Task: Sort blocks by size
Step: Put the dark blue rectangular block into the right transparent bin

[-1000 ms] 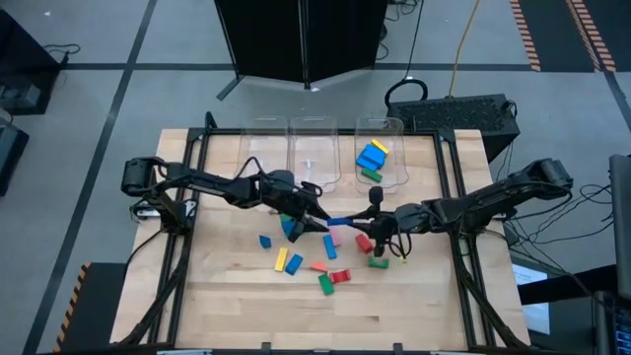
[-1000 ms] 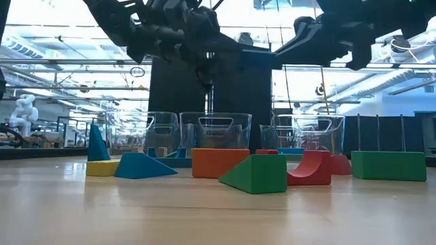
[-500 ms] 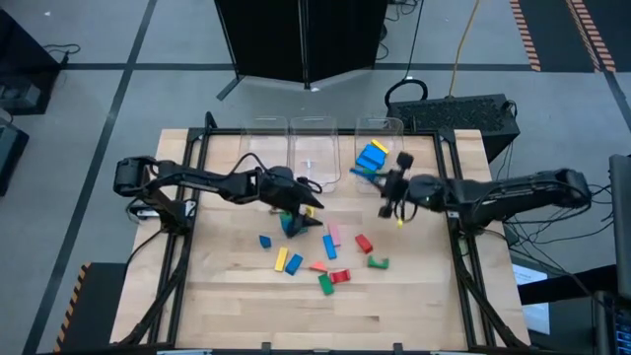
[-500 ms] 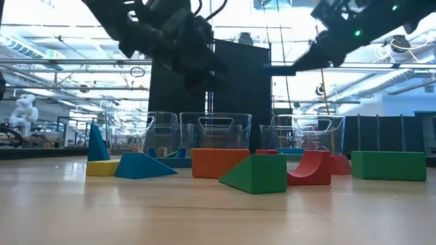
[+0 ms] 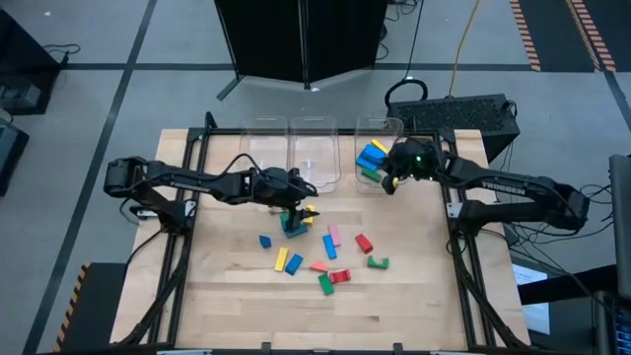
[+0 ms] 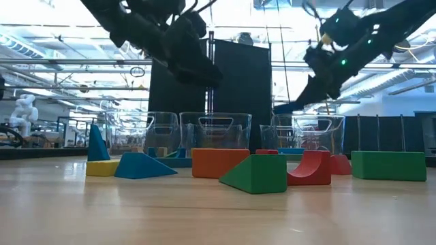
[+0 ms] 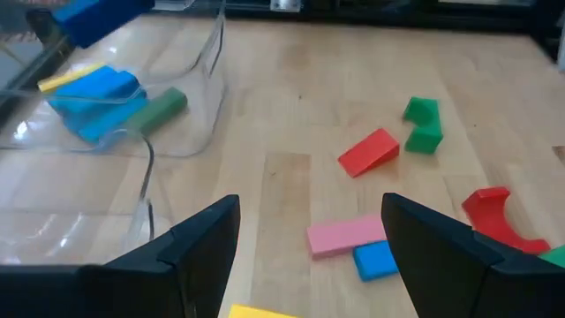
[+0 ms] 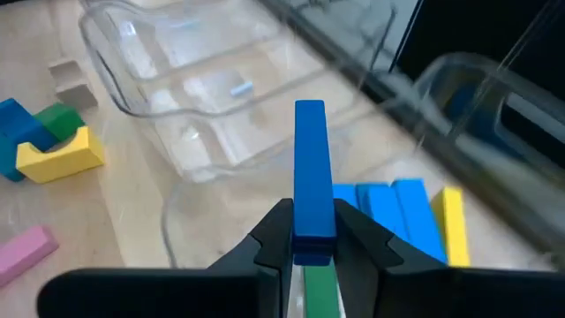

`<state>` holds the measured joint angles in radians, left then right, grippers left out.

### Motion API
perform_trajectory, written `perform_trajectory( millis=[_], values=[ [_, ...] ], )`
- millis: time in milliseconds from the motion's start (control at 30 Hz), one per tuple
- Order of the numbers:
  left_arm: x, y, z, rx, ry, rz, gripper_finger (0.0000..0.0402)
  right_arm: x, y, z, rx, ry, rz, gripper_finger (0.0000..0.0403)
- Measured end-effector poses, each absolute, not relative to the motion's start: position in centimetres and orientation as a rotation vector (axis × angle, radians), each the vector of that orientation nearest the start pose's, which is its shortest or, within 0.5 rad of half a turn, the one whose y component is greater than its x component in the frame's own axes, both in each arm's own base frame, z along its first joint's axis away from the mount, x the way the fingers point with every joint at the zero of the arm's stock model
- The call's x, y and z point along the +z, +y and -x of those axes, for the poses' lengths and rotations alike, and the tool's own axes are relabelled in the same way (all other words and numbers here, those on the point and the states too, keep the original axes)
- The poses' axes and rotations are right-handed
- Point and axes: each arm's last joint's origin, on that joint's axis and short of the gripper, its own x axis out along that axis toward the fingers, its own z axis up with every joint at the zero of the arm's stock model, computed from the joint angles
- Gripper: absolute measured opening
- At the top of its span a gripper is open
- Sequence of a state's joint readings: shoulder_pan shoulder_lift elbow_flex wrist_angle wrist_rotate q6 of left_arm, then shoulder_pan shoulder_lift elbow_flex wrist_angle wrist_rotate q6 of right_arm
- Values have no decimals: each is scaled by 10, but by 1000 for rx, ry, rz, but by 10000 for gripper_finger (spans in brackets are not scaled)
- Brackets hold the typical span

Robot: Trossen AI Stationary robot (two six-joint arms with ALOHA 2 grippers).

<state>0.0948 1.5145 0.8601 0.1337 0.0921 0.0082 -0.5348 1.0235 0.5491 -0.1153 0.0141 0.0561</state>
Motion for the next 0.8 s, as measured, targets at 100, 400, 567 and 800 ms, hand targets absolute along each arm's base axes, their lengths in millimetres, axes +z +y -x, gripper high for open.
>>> perform_trajectory(
  millis=[100,400,567,800],
  values=[
    [209,27,-316,25,560,41,276,206,-117,-180,-552,601,-270,52],
    [201,21,-311,126,582,17,276,179,-143,-184,-630,675,-326,54],
    [195,15,-309,111,603,13,276,169,-152,-185,-594,686,-363,55],
    [194,14,-308,108,613,11,276,166,-157,-186,-561,661,-401,57]
  ],
)
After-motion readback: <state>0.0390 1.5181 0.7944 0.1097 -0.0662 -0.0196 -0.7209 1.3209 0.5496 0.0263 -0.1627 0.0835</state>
